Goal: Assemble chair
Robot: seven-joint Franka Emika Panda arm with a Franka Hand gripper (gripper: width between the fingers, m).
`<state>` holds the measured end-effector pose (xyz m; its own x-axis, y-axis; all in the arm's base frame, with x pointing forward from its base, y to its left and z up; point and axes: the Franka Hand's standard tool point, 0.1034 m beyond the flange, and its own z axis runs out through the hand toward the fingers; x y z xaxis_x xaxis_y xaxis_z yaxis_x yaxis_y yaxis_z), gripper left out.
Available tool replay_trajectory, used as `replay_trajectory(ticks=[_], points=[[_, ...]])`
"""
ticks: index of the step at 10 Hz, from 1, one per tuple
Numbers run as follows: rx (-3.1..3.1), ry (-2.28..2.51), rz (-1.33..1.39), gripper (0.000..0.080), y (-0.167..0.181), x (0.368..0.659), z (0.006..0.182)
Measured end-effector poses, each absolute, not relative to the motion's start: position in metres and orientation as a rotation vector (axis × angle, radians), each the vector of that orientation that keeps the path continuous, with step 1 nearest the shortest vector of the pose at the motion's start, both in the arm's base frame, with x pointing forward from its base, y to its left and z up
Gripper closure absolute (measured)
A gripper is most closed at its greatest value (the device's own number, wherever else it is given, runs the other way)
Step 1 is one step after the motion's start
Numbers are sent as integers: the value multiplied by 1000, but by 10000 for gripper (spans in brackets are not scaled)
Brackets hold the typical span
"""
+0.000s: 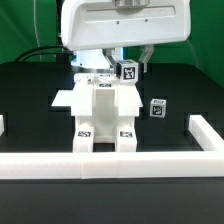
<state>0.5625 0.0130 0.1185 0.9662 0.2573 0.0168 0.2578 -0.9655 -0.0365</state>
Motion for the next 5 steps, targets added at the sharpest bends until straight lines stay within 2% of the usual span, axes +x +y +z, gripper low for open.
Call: replay_trajectory(ticks=[5], points=[[-3079,-389,-18,515,13,563,118]])
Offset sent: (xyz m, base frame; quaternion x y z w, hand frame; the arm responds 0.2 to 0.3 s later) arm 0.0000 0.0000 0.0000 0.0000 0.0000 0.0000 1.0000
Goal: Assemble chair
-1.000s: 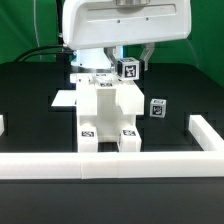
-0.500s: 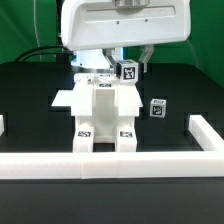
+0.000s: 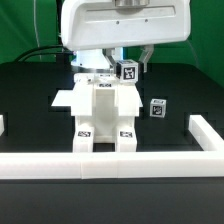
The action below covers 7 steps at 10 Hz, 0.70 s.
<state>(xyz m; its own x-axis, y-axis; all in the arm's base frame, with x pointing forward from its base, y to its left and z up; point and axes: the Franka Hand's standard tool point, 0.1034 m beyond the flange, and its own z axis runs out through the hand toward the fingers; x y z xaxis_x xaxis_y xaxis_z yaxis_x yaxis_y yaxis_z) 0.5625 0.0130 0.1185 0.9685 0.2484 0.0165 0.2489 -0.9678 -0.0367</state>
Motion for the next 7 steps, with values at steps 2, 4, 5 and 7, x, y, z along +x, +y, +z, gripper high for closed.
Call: replay_trajectory(ticks=[2,4,5,7], points=[[-3082,-358,-18,515,13,563,118],[-3098,-142,-14,515,13,563,118],[-3100,-34,-12,515,13,563,118],[-3095,175,-7,515,13,562,118]])
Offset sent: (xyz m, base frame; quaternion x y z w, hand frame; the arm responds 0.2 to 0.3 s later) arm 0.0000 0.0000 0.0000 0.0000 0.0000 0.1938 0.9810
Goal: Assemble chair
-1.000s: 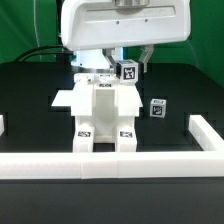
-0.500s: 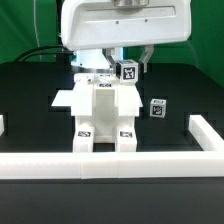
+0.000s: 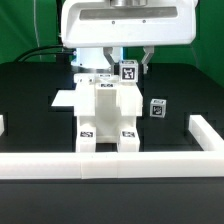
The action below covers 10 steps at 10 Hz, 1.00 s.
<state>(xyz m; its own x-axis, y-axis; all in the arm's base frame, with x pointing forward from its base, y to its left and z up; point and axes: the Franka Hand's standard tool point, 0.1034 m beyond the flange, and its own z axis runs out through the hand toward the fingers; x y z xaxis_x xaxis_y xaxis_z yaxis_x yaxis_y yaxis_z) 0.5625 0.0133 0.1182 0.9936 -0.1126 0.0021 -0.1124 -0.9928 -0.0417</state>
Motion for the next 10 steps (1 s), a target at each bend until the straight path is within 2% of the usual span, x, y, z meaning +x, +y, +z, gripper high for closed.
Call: replay_trajectory(ticks=[10], points=[[-2884,1113,18,515,15,562,118]])
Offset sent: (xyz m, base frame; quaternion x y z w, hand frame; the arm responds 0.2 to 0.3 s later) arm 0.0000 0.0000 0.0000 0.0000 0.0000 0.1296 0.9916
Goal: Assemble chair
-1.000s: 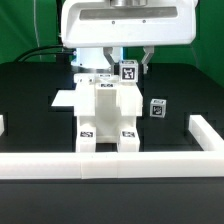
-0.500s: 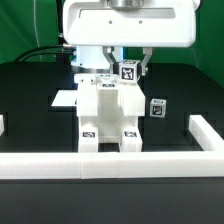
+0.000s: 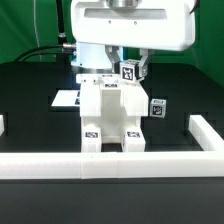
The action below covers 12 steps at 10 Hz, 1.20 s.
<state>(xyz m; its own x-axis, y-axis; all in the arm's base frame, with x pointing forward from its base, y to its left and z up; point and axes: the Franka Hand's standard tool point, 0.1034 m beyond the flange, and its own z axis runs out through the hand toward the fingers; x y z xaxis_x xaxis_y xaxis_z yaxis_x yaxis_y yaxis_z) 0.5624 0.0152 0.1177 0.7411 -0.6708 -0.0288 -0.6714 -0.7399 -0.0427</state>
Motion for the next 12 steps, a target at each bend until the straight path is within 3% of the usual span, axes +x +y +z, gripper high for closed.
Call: replay_trajectory(ticks=[1,2,3,4,6,12], points=[[-2877,1131,18,458,15,562,118],[-2885,1110,18,324,15,562,118],[-2906,1051,16,324,16,563,118],[-2916,1024,15,190,16,563,118],[-2993,770,8,153,16,563,118],[-3095,19,-17,151,17,569,119]])
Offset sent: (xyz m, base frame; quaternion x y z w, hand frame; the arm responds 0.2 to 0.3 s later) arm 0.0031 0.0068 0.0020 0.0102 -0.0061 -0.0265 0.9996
